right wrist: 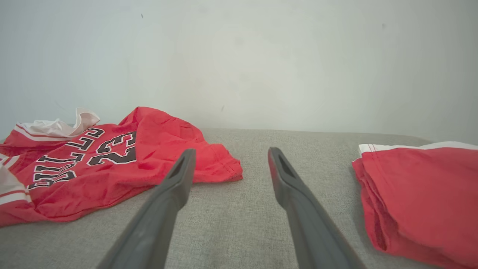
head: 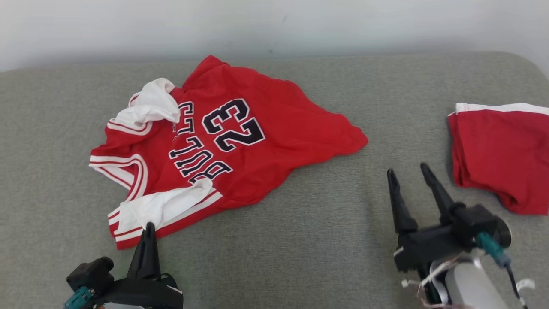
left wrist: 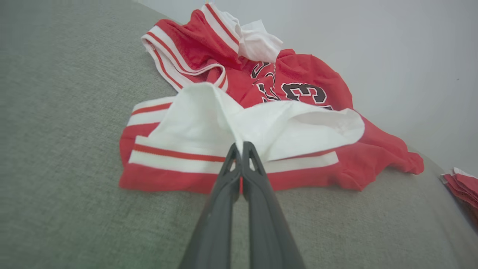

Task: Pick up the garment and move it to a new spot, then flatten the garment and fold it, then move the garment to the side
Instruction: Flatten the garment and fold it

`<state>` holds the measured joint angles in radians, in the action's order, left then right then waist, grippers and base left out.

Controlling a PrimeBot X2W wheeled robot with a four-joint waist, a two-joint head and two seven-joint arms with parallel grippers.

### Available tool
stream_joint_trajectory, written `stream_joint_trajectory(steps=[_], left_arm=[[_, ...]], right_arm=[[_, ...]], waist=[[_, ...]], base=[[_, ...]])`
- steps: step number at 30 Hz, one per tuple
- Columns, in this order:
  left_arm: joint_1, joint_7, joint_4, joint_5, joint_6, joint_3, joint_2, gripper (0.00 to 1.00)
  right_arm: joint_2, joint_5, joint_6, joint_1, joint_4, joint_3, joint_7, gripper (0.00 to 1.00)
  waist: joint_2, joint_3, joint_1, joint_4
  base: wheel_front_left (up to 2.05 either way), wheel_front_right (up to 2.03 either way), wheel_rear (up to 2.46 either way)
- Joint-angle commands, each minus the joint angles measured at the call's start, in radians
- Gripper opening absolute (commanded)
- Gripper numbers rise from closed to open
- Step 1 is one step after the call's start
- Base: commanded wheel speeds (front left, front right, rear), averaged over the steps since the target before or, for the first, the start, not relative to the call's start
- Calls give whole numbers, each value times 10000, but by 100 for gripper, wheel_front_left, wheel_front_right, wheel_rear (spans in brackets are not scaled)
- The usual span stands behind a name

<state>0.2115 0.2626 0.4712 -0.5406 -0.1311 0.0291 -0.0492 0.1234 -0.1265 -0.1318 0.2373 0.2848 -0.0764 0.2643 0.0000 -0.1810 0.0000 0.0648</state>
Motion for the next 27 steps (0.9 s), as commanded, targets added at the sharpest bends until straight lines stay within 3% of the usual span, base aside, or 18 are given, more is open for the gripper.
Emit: stream_joint_trajectory(steps=[1, 14, 27], left_arm=[[-75, 29, -168, 97, 11, 73, -21, 0], [100, 29, -689, 247, 11, 1042, -13, 0], [301, 29, -883, 387, 11, 1370, -15, 0]], right_arm=[[222, -209, 22, 520, 405, -92, -5, 100], [1946, -2334, 23, 3880, 5045, -1936, -92, 100], [2925, -4043, 23, 4845, 6422, -3648, -86, 100]], waist=[[0, -193, 0, -446], [0, -1104, 0, -1779], [0, -1628, 0, -1954]], base=[[0, 0, 0], [0, 0, 0], [0, 0, 0]])
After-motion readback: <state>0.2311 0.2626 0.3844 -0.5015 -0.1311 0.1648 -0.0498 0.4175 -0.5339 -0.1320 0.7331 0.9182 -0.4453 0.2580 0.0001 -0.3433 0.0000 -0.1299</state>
